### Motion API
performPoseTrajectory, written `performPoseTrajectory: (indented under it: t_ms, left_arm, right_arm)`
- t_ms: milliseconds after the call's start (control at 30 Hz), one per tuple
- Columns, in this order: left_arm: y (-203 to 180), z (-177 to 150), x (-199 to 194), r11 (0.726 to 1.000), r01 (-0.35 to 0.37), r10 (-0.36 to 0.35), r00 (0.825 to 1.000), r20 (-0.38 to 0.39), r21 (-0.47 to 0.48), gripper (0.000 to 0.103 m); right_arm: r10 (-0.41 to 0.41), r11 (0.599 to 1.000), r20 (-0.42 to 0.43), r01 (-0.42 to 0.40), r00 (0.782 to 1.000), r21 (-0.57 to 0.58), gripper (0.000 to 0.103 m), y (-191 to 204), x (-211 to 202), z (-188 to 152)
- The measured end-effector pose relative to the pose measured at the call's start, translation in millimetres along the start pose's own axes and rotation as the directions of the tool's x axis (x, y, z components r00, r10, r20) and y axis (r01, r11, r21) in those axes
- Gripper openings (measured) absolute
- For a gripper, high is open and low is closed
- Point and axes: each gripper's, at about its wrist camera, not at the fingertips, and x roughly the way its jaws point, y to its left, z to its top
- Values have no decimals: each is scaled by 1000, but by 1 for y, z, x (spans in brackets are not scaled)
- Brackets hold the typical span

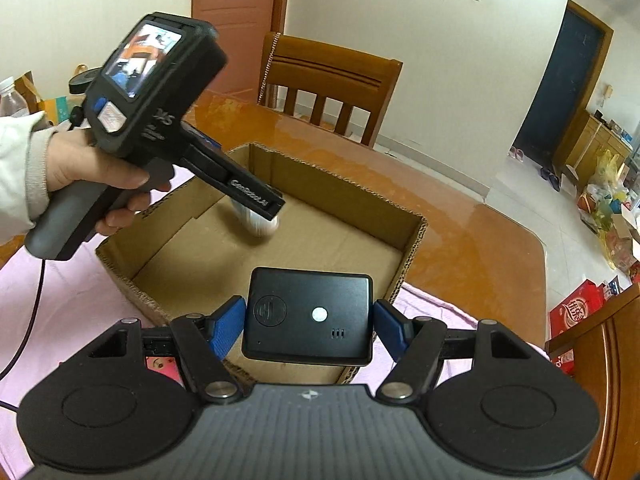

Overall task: Organize rigid objects
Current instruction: 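Carry both items into the cardboard box and open both tools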

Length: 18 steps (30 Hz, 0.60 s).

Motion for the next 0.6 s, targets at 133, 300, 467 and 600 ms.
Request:
performPoseTrajectory:
  t_ms: [133, 300, 467, 600]
  left_arm:
    - [7, -4, -16, 1000, 5, -5, 1000, -10, -6, 97]
    - [15, -19, -53, 1000, 5, -5, 1000, -14, 11, 98]
    - [27, -35, -87, 1000, -23, 23, 1000, 2, -13, 99]
    - [35, -52, -107, 999, -33, 33, 999, 0, -37, 99]
  right_arm:
    - [-6, 1000, -4, 6, 1000, 3, 74, -5, 7, 5]
    - [-4, 1000, -17, 4, 1000, -7, 74, -7, 18, 11]
    - [-3, 1000, -27, 2, 1000, -21, 74, -8, 32, 21]
    - [-12, 999, -39, 11, 999, -34, 74, -8, 52, 31]
